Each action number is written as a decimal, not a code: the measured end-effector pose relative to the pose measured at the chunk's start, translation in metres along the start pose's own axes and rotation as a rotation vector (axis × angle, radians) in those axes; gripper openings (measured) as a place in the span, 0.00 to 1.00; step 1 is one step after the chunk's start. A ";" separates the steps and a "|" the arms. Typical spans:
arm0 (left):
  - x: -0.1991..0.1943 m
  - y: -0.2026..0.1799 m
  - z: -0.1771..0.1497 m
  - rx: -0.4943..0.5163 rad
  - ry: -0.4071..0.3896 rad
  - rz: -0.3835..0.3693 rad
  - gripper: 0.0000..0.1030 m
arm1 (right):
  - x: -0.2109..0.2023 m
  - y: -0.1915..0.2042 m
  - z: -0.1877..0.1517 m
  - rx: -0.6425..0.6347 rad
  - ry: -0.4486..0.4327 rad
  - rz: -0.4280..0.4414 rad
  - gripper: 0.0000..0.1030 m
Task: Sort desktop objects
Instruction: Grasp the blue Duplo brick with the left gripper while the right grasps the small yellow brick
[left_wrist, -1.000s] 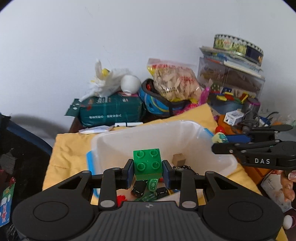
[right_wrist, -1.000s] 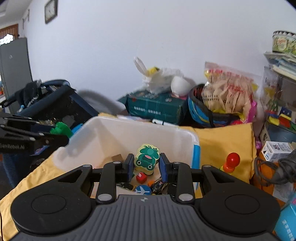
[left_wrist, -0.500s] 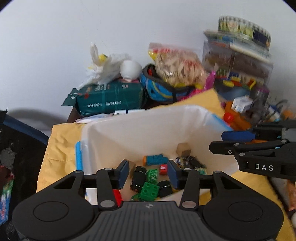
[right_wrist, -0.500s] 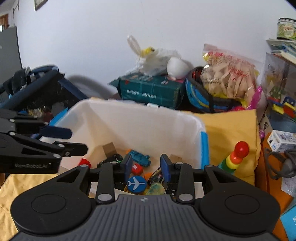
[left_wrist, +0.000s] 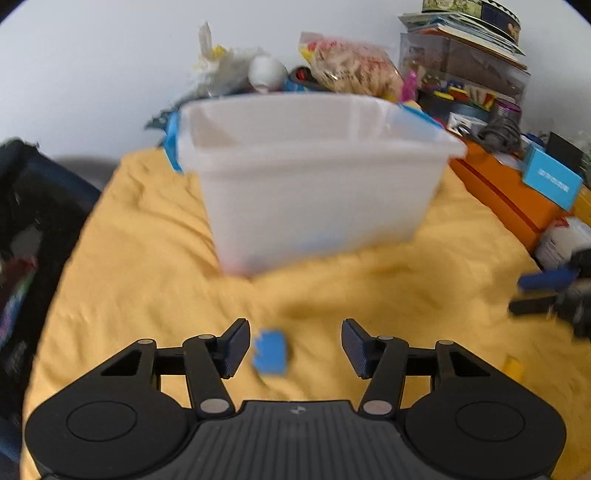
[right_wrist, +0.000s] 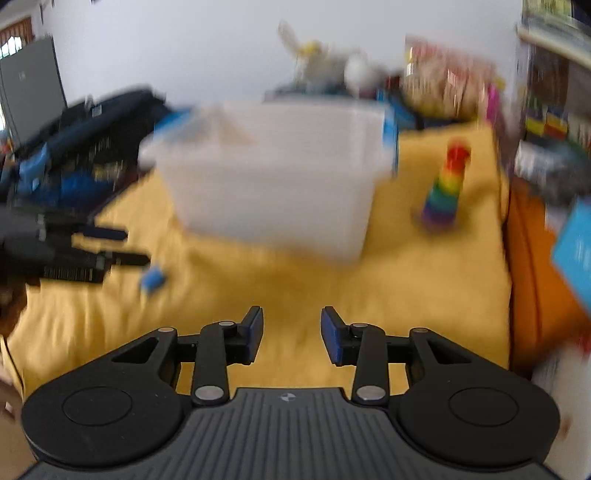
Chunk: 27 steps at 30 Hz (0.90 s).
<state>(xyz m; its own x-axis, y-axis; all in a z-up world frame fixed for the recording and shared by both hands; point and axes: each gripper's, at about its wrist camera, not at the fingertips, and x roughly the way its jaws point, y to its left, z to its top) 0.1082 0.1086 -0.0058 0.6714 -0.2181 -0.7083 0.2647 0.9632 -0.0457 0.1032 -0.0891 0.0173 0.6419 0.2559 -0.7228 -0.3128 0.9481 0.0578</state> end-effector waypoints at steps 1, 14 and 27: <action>-0.001 -0.003 -0.004 0.004 0.008 -0.005 0.57 | 0.002 0.003 -0.011 -0.016 0.028 0.000 0.37; 0.000 -0.017 -0.031 -0.010 0.067 0.010 0.57 | 0.011 0.039 -0.059 -0.189 0.128 -0.020 0.30; 0.010 -0.007 -0.024 -0.023 0.064 0.017 0.57 | 0.016 0.023 -0.069 -0.138 0.134 -0.049 0.17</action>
<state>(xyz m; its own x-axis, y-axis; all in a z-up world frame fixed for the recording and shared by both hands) 0.0967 0.1037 -0.0296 0.6301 -0.1916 -0.7525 0.2367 0.9704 -0.0488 0.0581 -0.0766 -0.0405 0.5626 0.1736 -0.8083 -0.3825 0.9214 -0.0683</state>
